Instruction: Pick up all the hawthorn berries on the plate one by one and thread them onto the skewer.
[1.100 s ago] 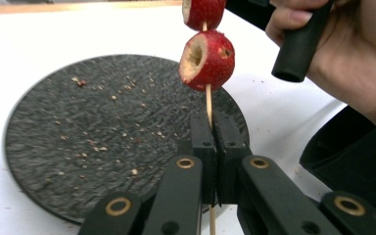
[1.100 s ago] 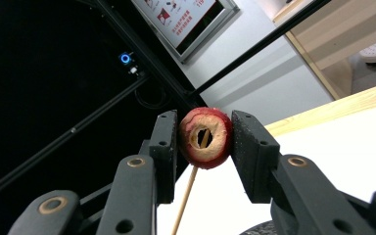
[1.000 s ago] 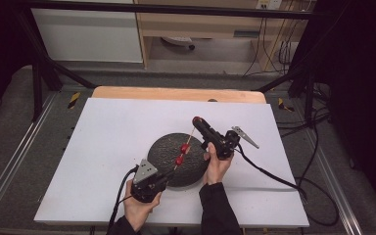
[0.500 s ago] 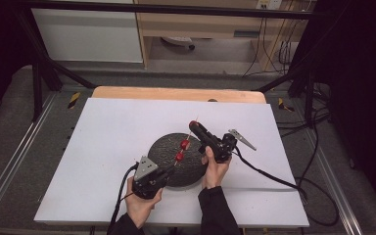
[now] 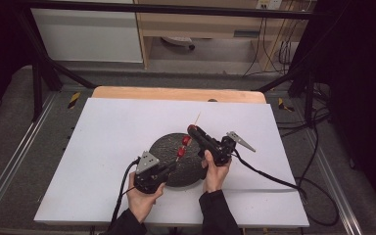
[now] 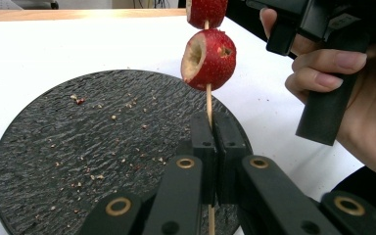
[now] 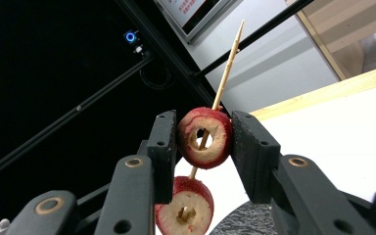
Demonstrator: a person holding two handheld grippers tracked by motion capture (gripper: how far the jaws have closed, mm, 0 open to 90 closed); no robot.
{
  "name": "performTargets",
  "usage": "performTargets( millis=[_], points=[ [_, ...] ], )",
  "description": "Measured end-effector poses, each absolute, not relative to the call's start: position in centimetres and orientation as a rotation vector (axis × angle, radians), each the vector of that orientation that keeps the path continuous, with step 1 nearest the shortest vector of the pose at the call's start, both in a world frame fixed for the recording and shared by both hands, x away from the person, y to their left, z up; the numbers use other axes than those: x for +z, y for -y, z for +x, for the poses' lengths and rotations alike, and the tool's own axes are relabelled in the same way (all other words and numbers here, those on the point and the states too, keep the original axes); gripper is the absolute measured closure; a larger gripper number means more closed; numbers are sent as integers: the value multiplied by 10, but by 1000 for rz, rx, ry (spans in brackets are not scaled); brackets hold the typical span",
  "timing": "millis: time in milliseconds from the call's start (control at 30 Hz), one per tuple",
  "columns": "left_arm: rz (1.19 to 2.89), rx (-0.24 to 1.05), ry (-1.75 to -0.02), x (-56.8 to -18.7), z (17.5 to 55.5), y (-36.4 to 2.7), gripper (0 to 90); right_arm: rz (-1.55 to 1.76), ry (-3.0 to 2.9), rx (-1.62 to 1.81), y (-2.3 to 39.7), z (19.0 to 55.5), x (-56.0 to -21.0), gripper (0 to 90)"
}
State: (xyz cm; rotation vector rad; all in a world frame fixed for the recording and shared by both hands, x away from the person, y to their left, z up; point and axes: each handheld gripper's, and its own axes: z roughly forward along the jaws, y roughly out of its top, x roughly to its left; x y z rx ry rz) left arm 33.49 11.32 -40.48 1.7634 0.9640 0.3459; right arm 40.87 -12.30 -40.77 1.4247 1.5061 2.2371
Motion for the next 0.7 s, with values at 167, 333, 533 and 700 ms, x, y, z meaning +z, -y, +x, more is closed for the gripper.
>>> performTargets(
  millis=[167, 333, 533, 700],
  points=[
    [1764, 346, -971, -405, 336, -121, 885, 1389, -1558, 2182, 130, 406, -401, 500],
    [1777, 342, -969, -406, 336, -130, 885, 1342, -1683, 2069, 141, 405, -394, 364],
    [1787, 317, -975, -407, 339, -139, 885, 1319, -1846, 1906, 153, 405, -400, 179],
    [1821, 306, -962, -406, 340, -144, 885, 1291, -1971, 1746, 164, 403, -408, 76]
  ],
)
